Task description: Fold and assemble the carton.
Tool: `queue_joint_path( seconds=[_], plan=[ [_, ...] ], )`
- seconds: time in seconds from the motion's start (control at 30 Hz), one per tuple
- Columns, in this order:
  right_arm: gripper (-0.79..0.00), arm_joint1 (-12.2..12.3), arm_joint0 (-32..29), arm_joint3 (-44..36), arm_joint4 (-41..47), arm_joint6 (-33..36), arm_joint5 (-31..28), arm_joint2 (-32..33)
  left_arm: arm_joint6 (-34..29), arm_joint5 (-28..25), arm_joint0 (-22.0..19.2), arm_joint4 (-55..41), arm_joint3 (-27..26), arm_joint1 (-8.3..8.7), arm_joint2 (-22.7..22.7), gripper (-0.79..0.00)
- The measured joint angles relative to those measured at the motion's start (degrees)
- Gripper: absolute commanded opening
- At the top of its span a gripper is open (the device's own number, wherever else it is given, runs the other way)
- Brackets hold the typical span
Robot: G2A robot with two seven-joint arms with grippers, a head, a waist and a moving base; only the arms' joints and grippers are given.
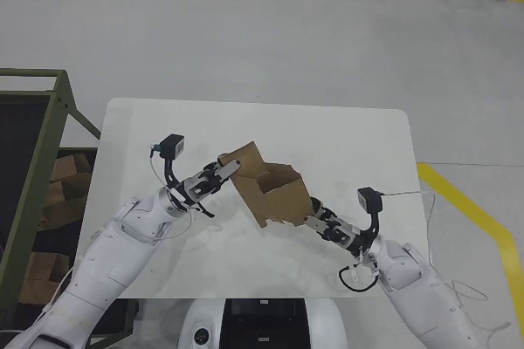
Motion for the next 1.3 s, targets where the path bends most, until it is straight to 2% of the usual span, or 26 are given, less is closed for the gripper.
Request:
queue_joint_path(
  seconds=[0.27,0.6,0.8,1.03,1.3],
  plan=[
    [0.000,1.1,-4.8,-4.1,-6.3,-2.7,2.2,6.2,-1.2,1.4,1.2,1.7,-1.9,0.12,-1.7,-0.785],
    [0.000,1.1,-4.8,-4.6,-6.7,-3.1,2.4,6.4,-1.2,1.8,1.6,2.6,-2.3,0.14,-2.1,-0.785],
    [0.000,1.4,-8.7,-10.5,-15.1,-8.4,-1.1,10.6,-1.3,4.1,1.8,2.5,-3.6,-0.07,-2.3,-0.785],
    [0.000,0.8,-11.4,-17.0,-26.6,-15.4,3.7,12.5,-3.3,5.1,1.1,1.9,-3.7,-0.41,-1.5,-0.785],
    [0.000,0.3,-9.9,-18.7,-31.3,-15.4,8.8,10.3,-4.5,5.3,0.3,1.6,-3.1,-0.79,-1.0,-0.785]
  ],
)
